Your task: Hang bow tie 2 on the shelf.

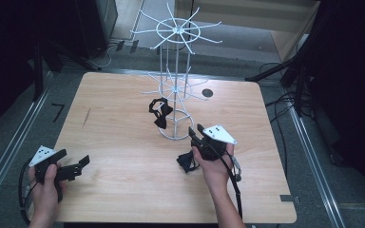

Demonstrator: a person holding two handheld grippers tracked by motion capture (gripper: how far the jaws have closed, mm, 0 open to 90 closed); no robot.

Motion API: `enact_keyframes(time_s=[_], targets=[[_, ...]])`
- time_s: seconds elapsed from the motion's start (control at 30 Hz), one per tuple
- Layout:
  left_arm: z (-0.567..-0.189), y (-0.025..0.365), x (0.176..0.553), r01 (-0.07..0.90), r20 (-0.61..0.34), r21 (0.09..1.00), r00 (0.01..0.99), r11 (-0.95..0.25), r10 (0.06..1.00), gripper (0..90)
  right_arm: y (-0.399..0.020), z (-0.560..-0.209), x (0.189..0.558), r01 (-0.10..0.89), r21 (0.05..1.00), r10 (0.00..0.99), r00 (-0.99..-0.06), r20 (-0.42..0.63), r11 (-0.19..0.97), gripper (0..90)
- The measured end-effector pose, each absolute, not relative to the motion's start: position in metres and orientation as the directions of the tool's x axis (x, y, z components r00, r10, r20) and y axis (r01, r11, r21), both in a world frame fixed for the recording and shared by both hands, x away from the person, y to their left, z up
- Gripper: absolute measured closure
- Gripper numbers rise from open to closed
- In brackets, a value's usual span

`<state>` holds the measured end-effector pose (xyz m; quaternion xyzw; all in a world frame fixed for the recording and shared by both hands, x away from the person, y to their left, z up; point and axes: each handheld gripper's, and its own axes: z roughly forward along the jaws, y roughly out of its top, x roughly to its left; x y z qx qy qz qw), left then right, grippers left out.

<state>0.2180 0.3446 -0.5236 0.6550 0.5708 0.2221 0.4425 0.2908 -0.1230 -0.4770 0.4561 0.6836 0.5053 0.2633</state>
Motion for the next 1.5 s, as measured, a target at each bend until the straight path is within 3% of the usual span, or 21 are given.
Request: enact_keyframes(time_s=[0.5,0.8,1.17,1.5], targets=[[-0.524,0.345,0.218,0.551,-0.213,0.834,0.249,0.043,0.945,0.0,-0.144,-0.503,0.272,0.422,0.898,0.896,-0.436,0.081,0.124,63.8],[-0.524,0.344,0.218,0.551,-0.212,0.833,0.248,0.042,0.945,0.0,-0.154,-0.516,0.259,0.473,0.876,0.9,-0.416,0.127,0.095,58.5],[-0.524,0.345,0.218,0.551,-0.213,0.833,0.25,0.043,0.945,0.0,-0.146,-0.528,0.248,0.55,0.829,0.892,-0.417,0.173,0.097,56.2],[-0.524,0.345,0.218,0.551,-0.214,0.834,0.251,0.043,0.944,0.0,-0.139,-0.538,0.247,0.607,0.78,0.914,-0.388,0.123,0.153,55.9]])
